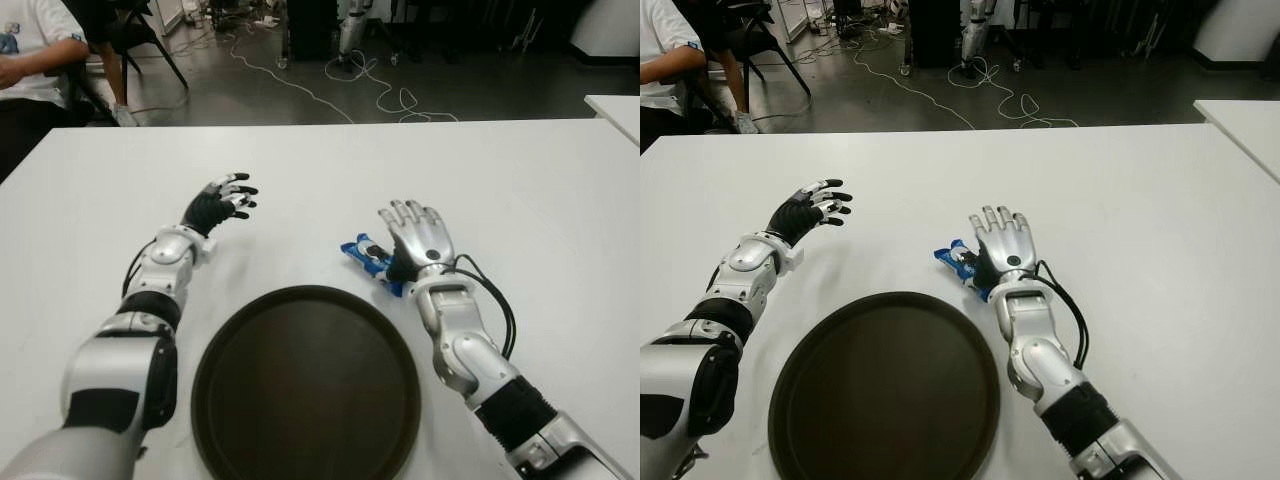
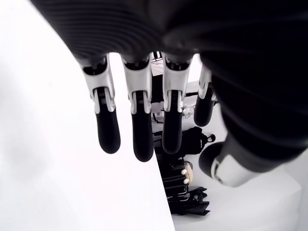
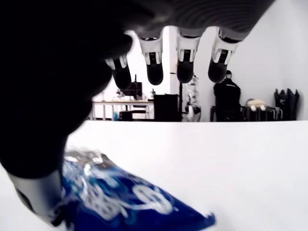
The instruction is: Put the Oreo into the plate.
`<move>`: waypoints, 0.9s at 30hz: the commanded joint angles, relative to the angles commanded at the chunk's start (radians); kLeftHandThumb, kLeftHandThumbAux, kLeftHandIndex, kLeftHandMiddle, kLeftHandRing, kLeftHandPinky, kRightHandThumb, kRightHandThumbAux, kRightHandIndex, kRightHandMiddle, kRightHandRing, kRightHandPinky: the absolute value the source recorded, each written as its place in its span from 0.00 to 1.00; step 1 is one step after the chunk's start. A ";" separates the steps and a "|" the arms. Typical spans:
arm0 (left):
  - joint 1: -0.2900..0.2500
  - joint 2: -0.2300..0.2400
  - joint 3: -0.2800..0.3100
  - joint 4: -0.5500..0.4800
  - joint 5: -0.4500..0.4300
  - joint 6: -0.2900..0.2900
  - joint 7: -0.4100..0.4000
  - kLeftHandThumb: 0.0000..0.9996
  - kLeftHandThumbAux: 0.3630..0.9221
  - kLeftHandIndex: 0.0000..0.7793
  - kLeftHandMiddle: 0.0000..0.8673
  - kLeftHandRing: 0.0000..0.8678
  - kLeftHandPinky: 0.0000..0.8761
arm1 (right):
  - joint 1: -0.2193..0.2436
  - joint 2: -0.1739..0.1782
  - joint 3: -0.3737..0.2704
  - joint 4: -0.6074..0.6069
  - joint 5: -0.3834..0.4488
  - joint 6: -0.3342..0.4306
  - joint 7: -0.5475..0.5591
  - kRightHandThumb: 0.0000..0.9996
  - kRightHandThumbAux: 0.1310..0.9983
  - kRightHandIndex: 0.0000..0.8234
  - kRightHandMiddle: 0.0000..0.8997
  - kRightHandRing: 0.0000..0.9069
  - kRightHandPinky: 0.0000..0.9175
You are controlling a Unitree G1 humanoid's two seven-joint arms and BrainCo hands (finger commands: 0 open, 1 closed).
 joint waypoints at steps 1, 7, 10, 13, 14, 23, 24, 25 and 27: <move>0.000 0.000 0.000 0.000 0.000 -0.001 0.000 0.09 0.50 0.24 0.34 0.35 0.38 | -0.004 0.002 0.000 0.001 0.001 -0.002 0.001 0.00 0.69 0.00 0.00 0.00 0.00; 0.000 -0.001 0.000 0.000 0.000 -0.002 0.002 0.10 0.51 0.24 0.34 0.35 0.38 | -0.021 0.009 -0.001 0.014 0.008 -0.011 0.001 0.00 0.68 0.00 0.00 0.00 0.00; 0.000 -0.002 0.000 0.000 0.000 -0.002 0.003 0.10 0.52 0.24 0.34 0.35 0.38 | -0.025 0.009 -0.001 0.027 0.012 -0.025 -0.019 0.00 0.68 0.00 0.00 0.00 0.00; -0.001 -0.002 -0.001 0.000 0.001 0.000 0.003 0.09 0.54 0.24 0.34 0.35 0.39 | -0.036 0.016 0.000 0.041 0.012 -0.027 -0.027 0.00 0.68 0.00 0.00 0.00 0.00; 0.000 -0.002 -0.001 0.000 0.000 0.001 0.002 0.09 0.55 0.24 0.34 0.35 0.39 | -0.037 0.017 0.000 0.043 0.013 -0.027 -0.029 0.00 0.69 0.00 0.00 0.00 0.00; -0.001 -0.003 0.002 0.000 -0.004 0.003 -0.002 0.09 0.57 0.24 0.34 0.35 0.38 | -0.045 0.018 0.000 0.061 0.026 -0.044 -0.058 0.00 0.69 0.00 0.00 0.00 0.00; -0.001 -0.004 0.002 0.000 -0.004 0.003 -0.002 0.09 0.57 0.24 0.34 0.35 0.39 | -0.047 0.019 0.000 0.063 0.028 -0.045 -0.060 0.00 0.69 0.00 0.00 0.00 0.00; -0.002 -0.004 0.002 0.000 -0.003 0.003 -0.001 0.09 0.57 0.24 0.34 0.35 0.39 | -0.048 0.019 0.000 0.064 0.031 -0.045 -0.061 0.00 0.69 0.00 0.00 0.00 0.00; -0.002 -0.004 0.002 0.000 -0.003 0.002 -0.001 0.09 0.57 0.25 0.34 0.35 0.39 | -0.050 0.019 0.000 0.065 0.035 -0.046 -0.064 0.00 0.69 0.00 0.00 0.00 0.00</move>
